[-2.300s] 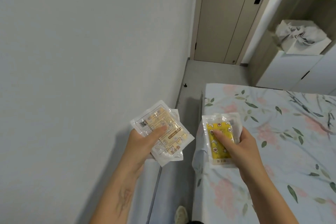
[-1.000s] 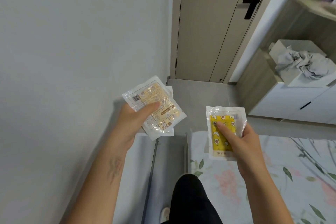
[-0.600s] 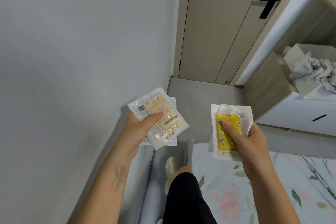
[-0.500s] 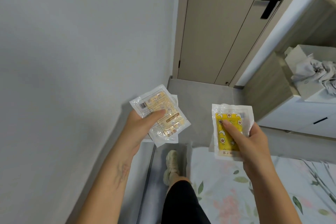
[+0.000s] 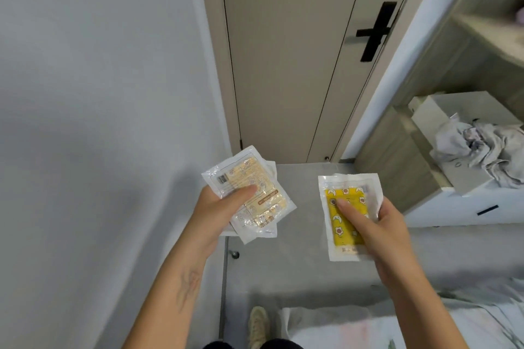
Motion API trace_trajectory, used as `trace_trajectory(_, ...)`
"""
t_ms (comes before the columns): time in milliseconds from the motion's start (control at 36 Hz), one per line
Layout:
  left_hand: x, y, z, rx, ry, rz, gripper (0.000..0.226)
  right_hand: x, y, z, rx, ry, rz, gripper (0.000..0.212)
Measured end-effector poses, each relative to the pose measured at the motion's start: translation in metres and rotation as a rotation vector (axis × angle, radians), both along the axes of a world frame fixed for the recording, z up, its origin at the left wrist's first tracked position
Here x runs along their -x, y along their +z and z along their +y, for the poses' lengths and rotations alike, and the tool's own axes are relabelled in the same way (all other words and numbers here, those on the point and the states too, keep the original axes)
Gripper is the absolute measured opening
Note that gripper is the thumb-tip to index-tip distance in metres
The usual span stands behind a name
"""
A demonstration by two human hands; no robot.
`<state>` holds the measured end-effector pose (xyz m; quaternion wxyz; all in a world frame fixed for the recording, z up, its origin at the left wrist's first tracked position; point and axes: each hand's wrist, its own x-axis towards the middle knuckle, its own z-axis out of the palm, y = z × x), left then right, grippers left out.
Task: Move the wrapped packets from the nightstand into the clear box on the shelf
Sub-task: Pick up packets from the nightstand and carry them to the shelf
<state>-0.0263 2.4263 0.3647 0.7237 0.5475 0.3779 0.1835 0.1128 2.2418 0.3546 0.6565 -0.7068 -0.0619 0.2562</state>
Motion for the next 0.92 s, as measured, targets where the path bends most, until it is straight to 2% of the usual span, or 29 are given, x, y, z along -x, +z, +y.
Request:
trace_trajectory(111,-0.055,0.003,0.029,0.005,-0.051,-0.002,0.019,-0.047,0.01,0.023,0.002,-0.047,-0.016,0.013)
trace_trajectory(222,-0.102,0.004,0.043,0.033,-0.123,0.001,0.019,-0.075,0.013,0.03,-0.031,-0.132,0.047,0.018)
trace_trajectory(389,-0.197,0.002,0.069,0.034,-0.284,0.02,0.018,-0.132,0.006,0.038,-0.058,-0.309,0.082,0.012)
trace_trajectory(722,-0.393,0.003,0.109,0.006,-0.595,0.025,0.016,-0.28,0.009,0.074,-0.039,-0.569,0.014,0.016)
trace_trajectory(917,-0.488,0.005,0.101,0.024,-0.766,0.046,0.017,-0.345,0.016,0.07,-0.051,-0.722,0.012,0.015)
